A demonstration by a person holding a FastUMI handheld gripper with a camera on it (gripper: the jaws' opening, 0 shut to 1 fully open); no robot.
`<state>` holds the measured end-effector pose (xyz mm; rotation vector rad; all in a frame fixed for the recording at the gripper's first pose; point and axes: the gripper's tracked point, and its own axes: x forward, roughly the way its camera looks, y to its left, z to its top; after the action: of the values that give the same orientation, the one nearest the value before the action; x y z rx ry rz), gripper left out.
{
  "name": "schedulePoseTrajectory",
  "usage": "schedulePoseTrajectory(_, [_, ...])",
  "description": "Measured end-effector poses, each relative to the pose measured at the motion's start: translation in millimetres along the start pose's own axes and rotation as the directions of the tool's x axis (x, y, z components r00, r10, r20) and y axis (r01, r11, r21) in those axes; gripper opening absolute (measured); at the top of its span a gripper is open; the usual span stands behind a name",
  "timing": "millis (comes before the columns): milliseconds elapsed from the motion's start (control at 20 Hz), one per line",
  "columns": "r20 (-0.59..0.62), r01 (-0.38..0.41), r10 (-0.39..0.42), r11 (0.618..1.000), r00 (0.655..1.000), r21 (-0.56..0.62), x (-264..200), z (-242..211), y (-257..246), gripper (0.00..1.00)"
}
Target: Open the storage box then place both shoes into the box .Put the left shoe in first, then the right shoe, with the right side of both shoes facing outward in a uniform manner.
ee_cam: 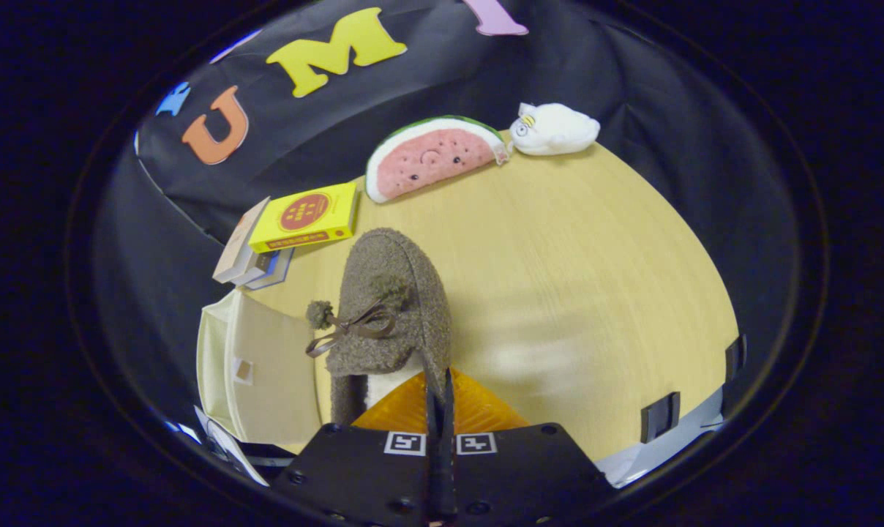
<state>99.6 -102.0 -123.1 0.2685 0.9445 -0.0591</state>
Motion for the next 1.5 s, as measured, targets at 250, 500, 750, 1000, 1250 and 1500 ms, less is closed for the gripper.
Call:
schedulePoseTrajectory(250, [-0.006, -0.128, 0.128, 0.988, 0.992, -0.089, -48.3, -14.6, 103.9, 0.01])
schedulePoseTrajectory(500, [-0.019, -0.21, 0.21, 0.966, 0.978, -0.152, -65.0, -28.2, 193.9, 0.01])
schedulePoseTrajectory(750, [0.018, -0.232, 0.235, 0.967, 0.972, -0.101, -34.6, -40.3, 259.3, 0.01])
schedulePoseTrajectory(1000, [0.064, -0.127, 0.136, 0.983, 0.989, -0.13, 23.9, -73.2, 280.4, 0.01])
schedulePoseTrajectory(1250, [0.205, 0.029, 0.005, 0.986, 0.979, -0.166, 53.9, -77.5, 266.7, 0.01])
schedulePoseTrajectory(1500, [0.39, 0.155, -0.058, 0.962, 0.919, -0.223, 44.3, -78.6, 265.5, 0.02])
